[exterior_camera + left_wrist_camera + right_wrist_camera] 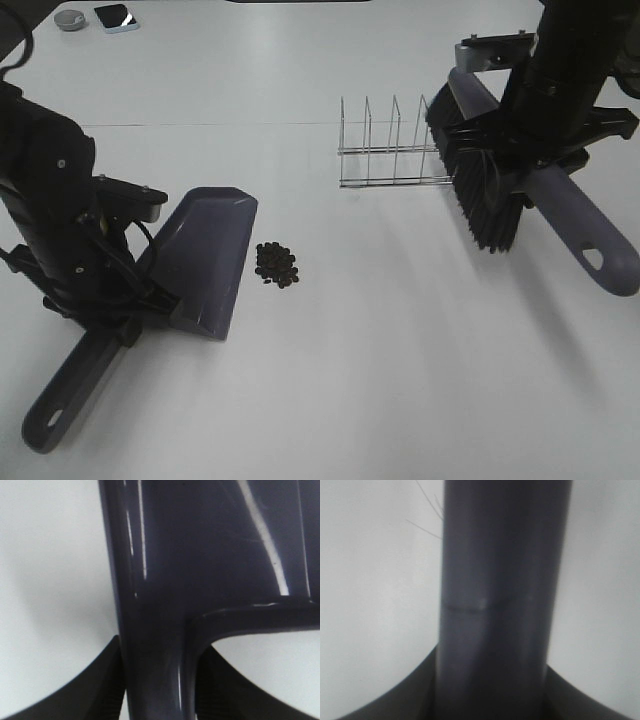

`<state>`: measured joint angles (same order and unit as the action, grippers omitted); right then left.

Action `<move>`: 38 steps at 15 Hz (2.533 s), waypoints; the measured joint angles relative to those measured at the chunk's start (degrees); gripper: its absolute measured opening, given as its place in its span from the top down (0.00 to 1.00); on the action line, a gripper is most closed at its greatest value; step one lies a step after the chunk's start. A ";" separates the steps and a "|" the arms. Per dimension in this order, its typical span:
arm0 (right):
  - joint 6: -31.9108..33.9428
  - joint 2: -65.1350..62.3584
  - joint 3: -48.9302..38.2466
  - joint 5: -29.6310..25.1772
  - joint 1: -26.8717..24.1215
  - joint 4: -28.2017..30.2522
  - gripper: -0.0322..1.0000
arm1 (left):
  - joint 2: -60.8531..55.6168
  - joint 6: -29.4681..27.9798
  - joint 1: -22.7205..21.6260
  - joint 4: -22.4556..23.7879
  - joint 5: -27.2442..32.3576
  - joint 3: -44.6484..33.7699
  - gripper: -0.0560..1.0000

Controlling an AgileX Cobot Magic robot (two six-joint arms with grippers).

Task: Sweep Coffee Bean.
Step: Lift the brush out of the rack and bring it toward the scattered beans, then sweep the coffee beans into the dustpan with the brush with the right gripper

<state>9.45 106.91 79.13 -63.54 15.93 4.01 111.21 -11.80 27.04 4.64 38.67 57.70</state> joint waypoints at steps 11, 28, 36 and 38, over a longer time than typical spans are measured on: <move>4.87 17.53 15.64 -6.42 9.28 8.88 0.66 | 2.01 -1.20 0.40 1.09 0.00 0.52 0.63; 8.02 30.02 26.18 -6.07 22.57 -12.38 0.66 | 2.01 -1.15 0.46 1.95 -0.80 0.52 0.63; 6.76 32.26 33.00 -0.46 23.95 -22.46 0.66 | 2.01 -1.38 0.40 2.06 -0.86 0.52 0.63; 6.76 32.49 34.78 -0.34 24.18 -22.17 0.66 | 2.01 -1.38 0.40 2.29 -0.92 0.52 0.63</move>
<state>16.21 139.40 113.90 -63.88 40.11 -18.16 113.22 -13.18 27.44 6.93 37.76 58.21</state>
